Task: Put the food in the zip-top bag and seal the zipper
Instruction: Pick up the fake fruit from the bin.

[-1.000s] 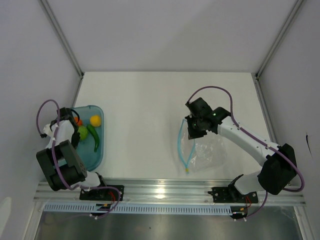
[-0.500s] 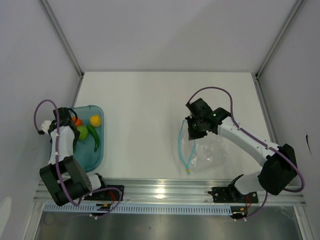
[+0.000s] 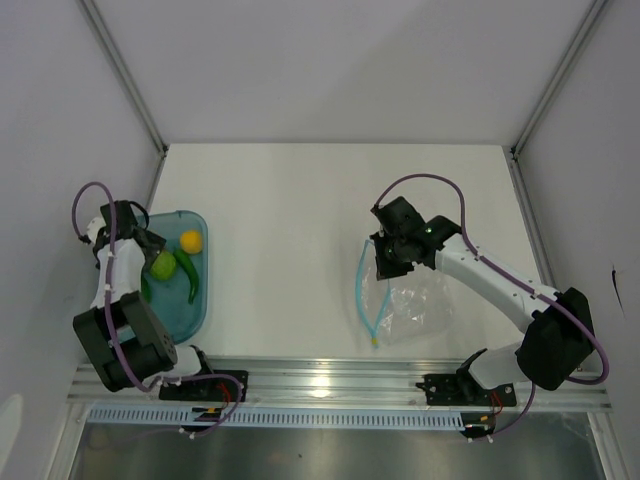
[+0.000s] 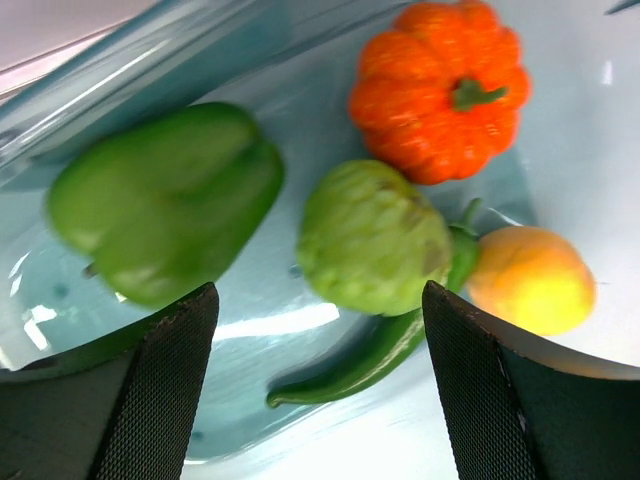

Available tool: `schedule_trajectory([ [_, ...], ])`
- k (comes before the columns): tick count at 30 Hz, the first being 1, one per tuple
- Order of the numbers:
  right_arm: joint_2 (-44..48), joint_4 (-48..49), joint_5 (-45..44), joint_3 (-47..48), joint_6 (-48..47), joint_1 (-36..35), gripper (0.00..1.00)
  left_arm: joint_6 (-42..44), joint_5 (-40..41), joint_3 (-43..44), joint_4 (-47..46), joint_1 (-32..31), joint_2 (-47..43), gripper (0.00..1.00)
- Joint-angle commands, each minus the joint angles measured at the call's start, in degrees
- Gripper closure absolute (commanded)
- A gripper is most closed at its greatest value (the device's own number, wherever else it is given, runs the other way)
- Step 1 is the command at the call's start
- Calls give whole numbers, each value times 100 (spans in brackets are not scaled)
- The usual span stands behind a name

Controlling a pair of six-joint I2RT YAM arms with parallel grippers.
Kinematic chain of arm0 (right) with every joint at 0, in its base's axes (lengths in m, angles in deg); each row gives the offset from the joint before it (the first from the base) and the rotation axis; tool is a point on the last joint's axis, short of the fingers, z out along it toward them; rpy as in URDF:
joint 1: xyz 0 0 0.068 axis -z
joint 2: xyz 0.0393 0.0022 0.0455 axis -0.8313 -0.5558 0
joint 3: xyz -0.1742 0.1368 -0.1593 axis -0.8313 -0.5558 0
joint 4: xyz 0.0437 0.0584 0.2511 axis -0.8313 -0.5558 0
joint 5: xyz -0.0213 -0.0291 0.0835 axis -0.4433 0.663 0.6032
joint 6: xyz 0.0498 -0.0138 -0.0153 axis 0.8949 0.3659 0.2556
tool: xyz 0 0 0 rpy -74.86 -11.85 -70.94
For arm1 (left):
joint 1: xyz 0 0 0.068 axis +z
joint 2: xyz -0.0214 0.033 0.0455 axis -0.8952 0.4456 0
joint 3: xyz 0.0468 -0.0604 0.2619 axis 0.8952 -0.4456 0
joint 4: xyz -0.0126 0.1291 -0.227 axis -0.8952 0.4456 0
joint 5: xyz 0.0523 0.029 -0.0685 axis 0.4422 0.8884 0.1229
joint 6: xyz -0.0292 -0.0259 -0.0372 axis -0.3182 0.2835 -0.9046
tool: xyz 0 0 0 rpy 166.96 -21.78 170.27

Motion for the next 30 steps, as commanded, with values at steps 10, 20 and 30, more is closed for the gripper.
schedule_trajectory([
  [10,-15,75,112,47,-5,11,100,274,-680,647,-573,-31,952,15],
  [20,-68,48,77,109,22,29,100,345,-407,796,-617,-224,1568,16],
  [30,-42,31,77,127,30,47,100,336,-328,726,-679,-268,1639,43],
])
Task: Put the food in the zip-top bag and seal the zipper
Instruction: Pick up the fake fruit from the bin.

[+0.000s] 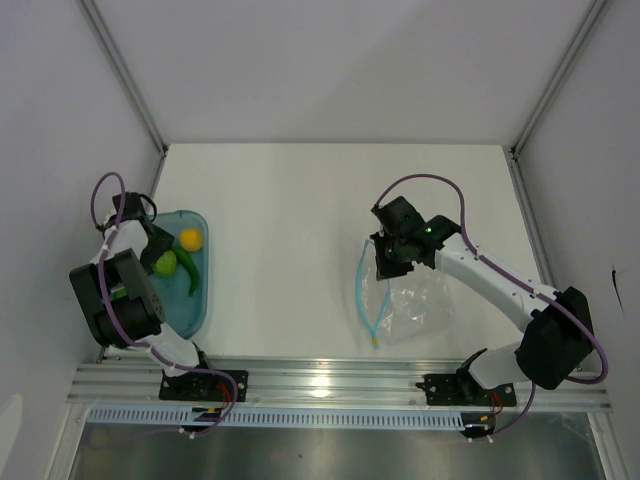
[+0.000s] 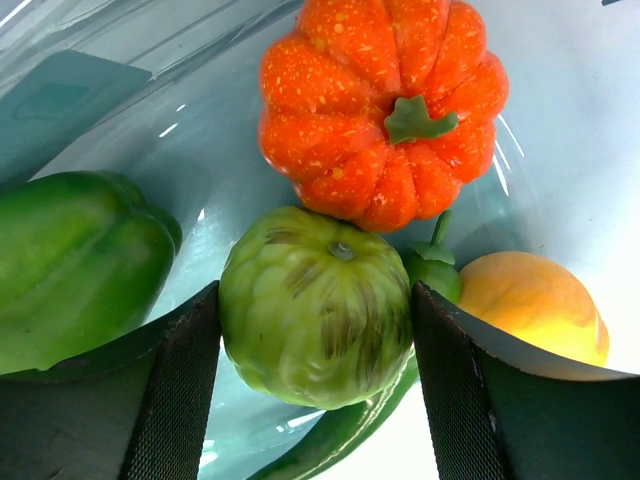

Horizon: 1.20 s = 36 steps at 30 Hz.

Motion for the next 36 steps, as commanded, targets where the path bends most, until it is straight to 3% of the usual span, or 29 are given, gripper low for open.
schedule_trajectory([
  [1,-9,28,25,124,11,14,100,74,72,103,-143,-52,-11,47],
  [13,105,-103,-72,133,63,31,100,65,-78,-20,68,-166,-687,99],
  [19,184,-235,-125,221,72,110,100,21,-78,-380,103,-473,-1539,99],
  [28,228,-358,-63,353,37,295,100,-5,-227,-600,287,-1475,-3217,99],
  [36,352,-437,51,353,-24,585,100,-84,-1105,-916,51,-2433,-4291,99],
])
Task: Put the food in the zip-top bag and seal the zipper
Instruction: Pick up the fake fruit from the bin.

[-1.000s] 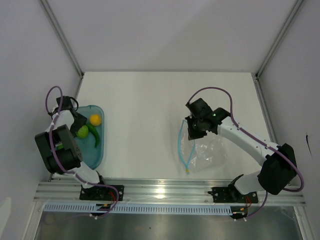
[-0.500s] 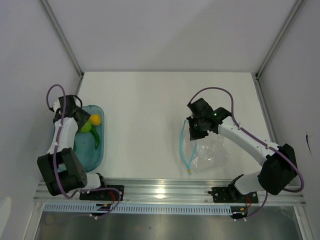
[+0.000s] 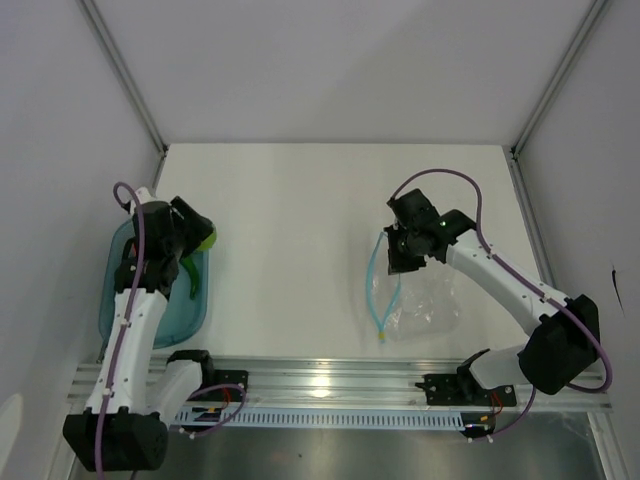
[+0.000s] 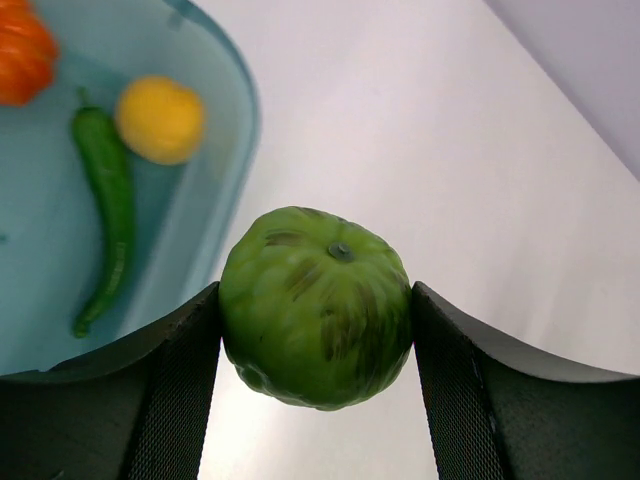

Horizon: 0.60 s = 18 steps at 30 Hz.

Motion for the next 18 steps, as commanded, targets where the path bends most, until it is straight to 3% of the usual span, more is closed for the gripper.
schedule_trajectory([
  [1,187,-99,125,233,-35,133,100,-78,-651,-184,-327,-531,-311,99],
  [6,196,-90,266,303,-9,194,100,-148,-1827,-474,-1467,-1665,-304,99],
  [13,240,-81,486,373,61,203,100,-130,-2198,-510,-2769,-3492,355,99],
  [18,346,-134,530,400,123,203,100,-464,-2366,-510,-3526,-4118,812,100],
])
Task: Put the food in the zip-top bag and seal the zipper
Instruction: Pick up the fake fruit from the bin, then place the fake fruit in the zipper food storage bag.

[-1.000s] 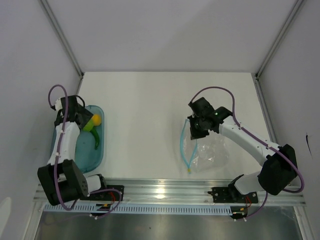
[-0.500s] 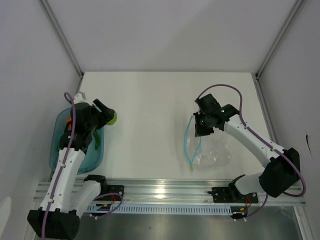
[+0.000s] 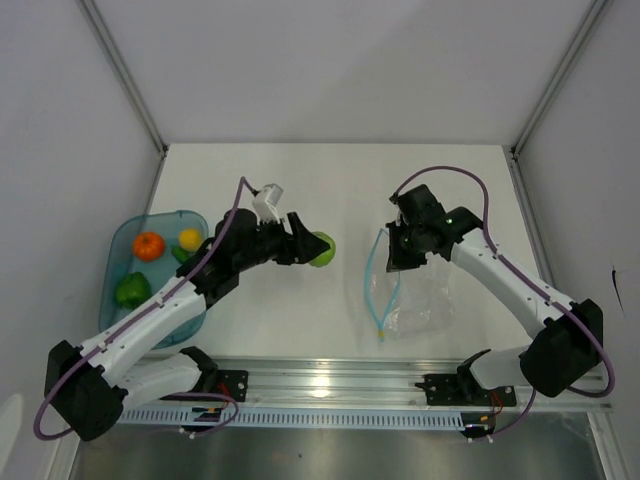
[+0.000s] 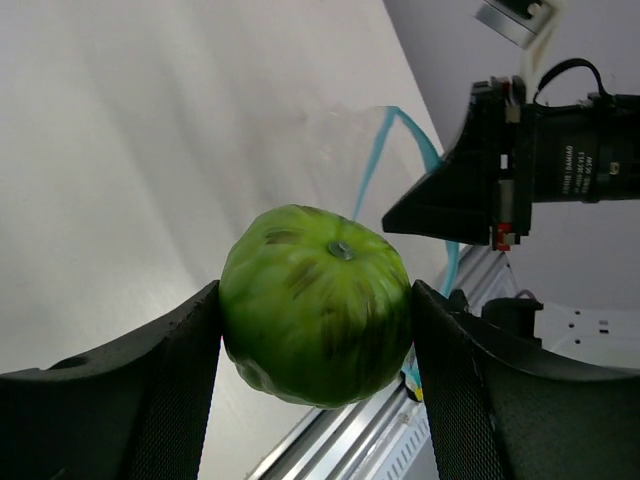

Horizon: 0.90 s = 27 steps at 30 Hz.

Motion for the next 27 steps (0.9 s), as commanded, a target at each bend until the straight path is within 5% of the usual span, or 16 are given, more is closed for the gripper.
schedule_trajectory([
  [1,280,-36,141,240,105,17,100,-290,-302,-9,-1053,-435,283,99],
  [27,333,123,501,398,369,35,100,-1169,-725,-27,-2864,-1659,1497,99],
])
